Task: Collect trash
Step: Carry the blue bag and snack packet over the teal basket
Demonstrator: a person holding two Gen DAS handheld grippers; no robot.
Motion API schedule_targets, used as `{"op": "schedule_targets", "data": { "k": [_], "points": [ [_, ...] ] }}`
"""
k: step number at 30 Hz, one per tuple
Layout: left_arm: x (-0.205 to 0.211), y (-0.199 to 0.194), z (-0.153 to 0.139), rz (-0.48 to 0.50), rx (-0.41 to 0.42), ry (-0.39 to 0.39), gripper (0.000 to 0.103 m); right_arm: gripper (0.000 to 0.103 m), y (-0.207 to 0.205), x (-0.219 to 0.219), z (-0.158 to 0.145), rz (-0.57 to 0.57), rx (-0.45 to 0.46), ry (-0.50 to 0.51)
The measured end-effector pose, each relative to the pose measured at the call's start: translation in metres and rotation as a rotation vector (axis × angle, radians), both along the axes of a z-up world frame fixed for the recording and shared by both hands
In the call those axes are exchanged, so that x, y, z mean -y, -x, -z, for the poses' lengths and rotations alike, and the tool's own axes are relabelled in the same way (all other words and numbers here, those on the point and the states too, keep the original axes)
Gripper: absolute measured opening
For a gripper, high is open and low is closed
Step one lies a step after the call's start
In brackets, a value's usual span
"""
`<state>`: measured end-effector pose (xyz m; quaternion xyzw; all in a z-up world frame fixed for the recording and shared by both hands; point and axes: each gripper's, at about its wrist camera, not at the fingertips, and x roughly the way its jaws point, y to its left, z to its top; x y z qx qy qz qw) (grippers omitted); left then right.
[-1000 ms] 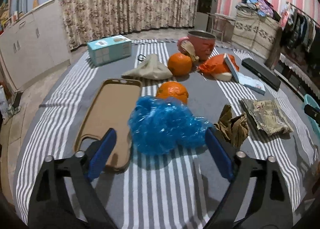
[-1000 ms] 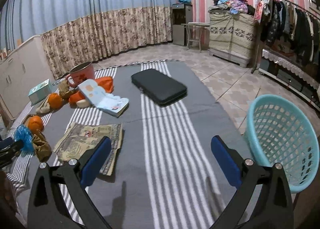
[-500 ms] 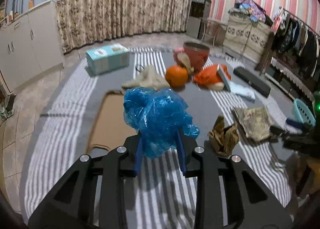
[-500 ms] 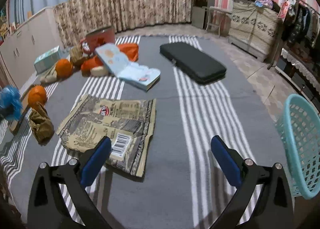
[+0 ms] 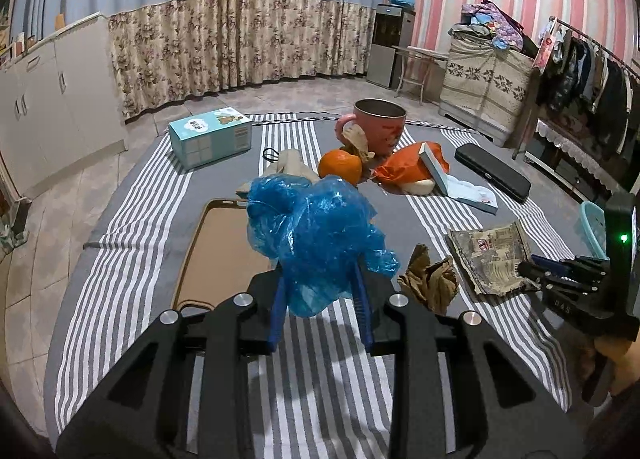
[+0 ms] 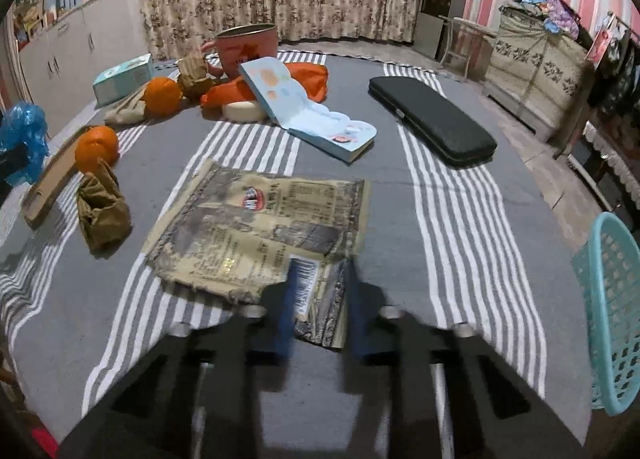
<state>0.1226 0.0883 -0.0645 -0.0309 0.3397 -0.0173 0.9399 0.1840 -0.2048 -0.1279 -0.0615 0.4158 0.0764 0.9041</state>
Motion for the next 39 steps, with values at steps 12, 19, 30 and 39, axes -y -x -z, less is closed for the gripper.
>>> {"op": "schedule_targets", "data": {
  "k": [12, 19, 30, 39],
  "points": [
    [0.021, -0.002, -0.004, 0.025, 0.014, -0.013, 0.027, 0.002, 0.008, 0.066, -0.032, 0.086, 0.046, -0.188],
    [0.054, -0.003, -0.022, 0.087, 0.06, -0.011, 0.027, 0.002, 0.024, 0.136, -0.058, 0.19, 0.119, -0.269],
    [0.118, -0.011, -0.045, 0.201, 0.119, -0.015, 0.027, 0.002, 0.05, 0.241, -0.067, 0.332, 0.188, -0.341],
    [0.182, -0.021, -0.058, 0.306, 0.161, 0.016, 0.027, 0.002, 0.078, 0.32, -0.074, 0.519, 0.276, -0.401]
  ]
}}
